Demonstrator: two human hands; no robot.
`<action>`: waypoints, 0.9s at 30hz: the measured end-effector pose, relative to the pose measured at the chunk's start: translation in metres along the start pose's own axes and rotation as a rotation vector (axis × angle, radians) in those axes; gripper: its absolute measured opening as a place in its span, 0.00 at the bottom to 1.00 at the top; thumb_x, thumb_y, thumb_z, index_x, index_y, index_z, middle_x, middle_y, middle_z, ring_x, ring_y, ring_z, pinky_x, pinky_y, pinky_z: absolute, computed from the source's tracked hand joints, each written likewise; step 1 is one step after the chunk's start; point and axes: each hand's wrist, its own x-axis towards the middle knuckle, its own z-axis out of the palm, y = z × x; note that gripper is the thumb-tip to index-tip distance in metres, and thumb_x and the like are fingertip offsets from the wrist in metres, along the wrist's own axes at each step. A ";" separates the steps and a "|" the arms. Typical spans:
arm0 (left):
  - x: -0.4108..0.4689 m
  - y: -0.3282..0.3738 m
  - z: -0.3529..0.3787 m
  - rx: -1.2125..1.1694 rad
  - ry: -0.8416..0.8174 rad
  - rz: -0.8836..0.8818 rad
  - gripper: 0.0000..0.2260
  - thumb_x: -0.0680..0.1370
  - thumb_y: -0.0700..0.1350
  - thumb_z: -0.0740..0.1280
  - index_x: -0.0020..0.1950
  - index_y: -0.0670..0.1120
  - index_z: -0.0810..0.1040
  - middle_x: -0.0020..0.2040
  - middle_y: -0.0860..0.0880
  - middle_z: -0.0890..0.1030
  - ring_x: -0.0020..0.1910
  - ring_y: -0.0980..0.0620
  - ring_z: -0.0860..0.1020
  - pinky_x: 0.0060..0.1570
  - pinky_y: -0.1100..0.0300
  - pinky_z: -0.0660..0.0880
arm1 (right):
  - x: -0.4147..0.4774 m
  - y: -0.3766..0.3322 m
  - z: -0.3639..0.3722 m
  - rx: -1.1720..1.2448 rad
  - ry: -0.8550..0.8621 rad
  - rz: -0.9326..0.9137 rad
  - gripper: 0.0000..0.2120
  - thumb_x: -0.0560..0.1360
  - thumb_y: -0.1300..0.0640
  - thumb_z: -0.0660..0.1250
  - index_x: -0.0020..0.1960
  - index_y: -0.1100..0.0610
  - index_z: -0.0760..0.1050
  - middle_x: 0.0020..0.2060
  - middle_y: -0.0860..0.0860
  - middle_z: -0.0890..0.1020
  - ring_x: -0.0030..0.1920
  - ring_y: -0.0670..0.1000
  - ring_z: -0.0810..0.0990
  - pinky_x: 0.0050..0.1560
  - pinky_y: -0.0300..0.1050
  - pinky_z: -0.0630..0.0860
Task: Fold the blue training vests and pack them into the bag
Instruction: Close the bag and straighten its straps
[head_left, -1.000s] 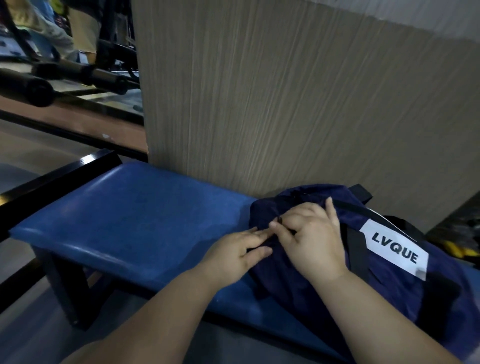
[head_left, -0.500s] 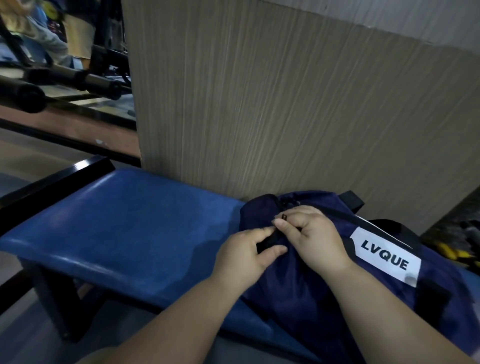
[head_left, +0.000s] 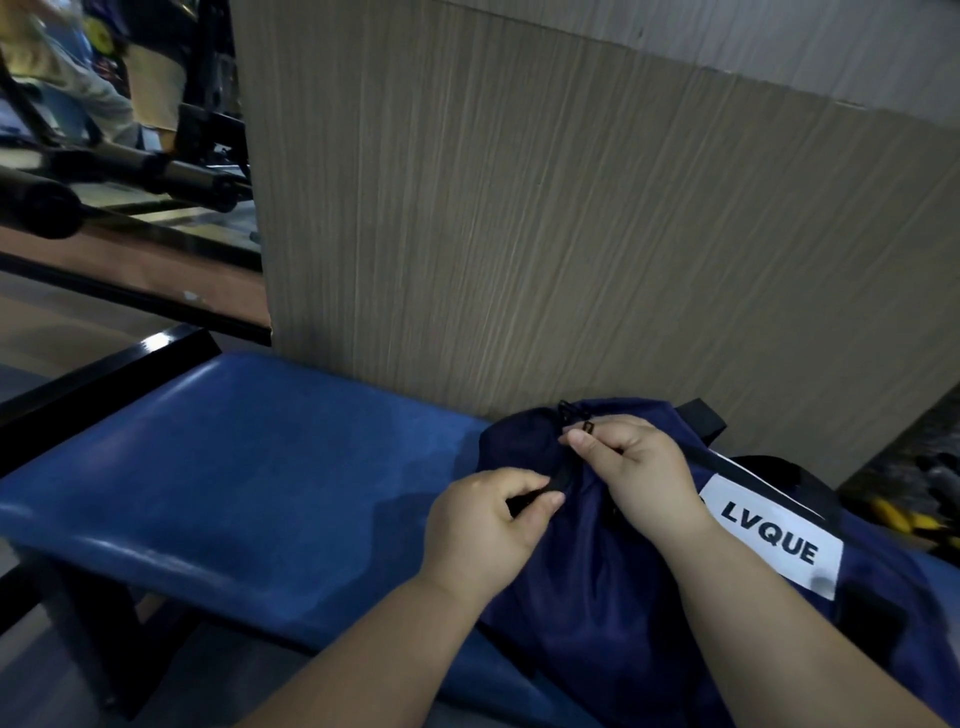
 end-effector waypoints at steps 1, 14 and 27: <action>0.002 0.003 0.001 0.003 -0.020 -0.009 0.17 0.74 0.62 0.69 0.59 0.56 0.82 0.55 0.61 0.82 0.56 0.65 0.77 0.57 0.63 0.76 | -0.002 0.000 0.000 0.014 -0.009 -0.007 0.07 0.76 0.55 0.70 0.41 0.48 0.85 0.41 0.36 0.84 0.56 0.40 0.76 0.60 0.35 0.67; 0.011 0.006 0.009 0.027 0.240 0.214 0.10 0.72 0.58 0.68 0.40 0.53 0.83 0.38 0.59 0.83 0.42 0.62 0.79 0.37 0.67 0.76 | 0.009 -0.007 -0.005 -0.043 0.050 -0.016 0.11 0.75 0.54 0.72 0.38 0.39 0.82 0.41 0.31 0.81 0.57 0.44 0.77 0.63 0.41 0.70; 0.020 0.005 0.002 -0.218 0.030 0.080 0.12 0.70 0.62 0.68 0.44 0.56 0.79 0.40 0.59 0.81 0.43 0.59 0.80 0.44 0.56 0.78 | 0.047 -0.023 -0.017 -0.279 -0.144 0.034 0.05 0.73 0.49 0.73 0.40 0.46 0.84 0.47 0.32 0.78 0.58 0.38 0.76 0.65 0.41 0.65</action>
